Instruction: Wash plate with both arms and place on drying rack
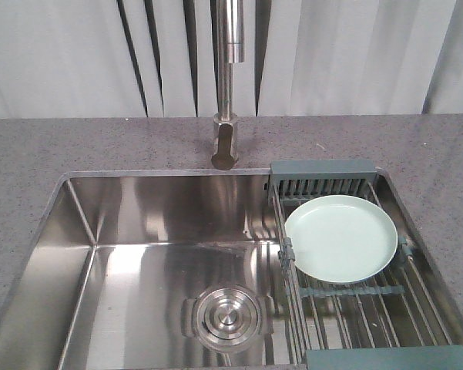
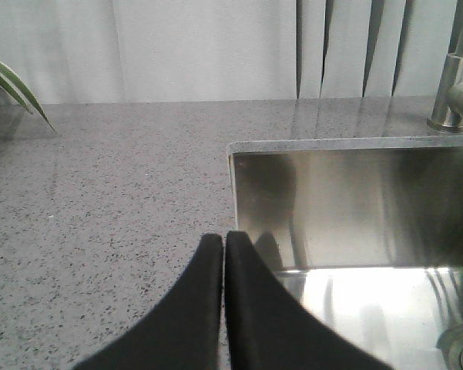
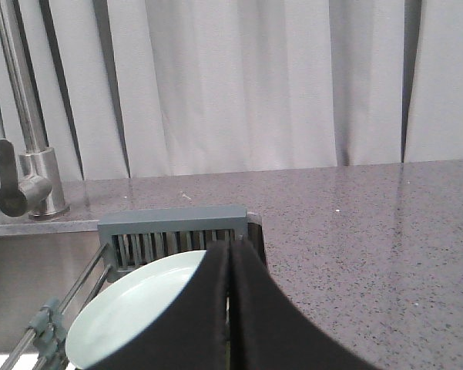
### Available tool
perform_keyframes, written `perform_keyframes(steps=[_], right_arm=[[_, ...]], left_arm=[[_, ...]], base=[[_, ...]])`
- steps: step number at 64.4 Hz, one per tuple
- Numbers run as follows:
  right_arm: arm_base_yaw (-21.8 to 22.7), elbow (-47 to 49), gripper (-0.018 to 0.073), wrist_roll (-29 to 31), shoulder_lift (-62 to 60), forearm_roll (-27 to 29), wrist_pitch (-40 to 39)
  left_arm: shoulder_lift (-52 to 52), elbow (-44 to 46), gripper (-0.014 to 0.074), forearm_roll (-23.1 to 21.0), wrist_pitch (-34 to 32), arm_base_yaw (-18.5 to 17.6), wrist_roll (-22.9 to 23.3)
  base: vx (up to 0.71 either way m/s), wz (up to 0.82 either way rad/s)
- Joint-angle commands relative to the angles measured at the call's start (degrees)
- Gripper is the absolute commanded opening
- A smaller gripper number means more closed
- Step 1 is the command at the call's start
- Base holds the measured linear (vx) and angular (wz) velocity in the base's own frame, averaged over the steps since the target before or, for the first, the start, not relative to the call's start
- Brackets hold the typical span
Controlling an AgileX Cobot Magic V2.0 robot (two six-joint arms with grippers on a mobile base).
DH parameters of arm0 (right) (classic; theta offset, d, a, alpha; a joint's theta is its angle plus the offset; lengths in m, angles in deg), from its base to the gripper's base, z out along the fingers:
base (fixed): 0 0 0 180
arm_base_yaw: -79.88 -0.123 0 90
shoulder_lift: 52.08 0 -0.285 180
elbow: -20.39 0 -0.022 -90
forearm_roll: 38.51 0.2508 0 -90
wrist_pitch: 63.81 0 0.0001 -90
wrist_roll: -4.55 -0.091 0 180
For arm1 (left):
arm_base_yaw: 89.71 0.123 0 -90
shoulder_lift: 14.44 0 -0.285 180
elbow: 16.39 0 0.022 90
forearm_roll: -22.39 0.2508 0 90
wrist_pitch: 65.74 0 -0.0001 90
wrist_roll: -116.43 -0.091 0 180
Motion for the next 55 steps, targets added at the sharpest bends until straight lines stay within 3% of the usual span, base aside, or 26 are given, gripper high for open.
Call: perform_keyframes(steps=[1, 55], right_arm=[[0.4, -0.2, -0.0006, 0.6, -0.4, -0.3, -4.8], [0.4, -0.2, -0.0006, 0.6, -0.4, -0.3, -4.8]], left_arm=[[-0.8, -1.0, -0.0006, -0.4, -4.0, -0.3, 0.0], [-0.8, -1.0, -0.0006, -0.4, -4.0, -0.3, 0.0]], base=[[0.00, 0.00], [0.00, 0.00]])
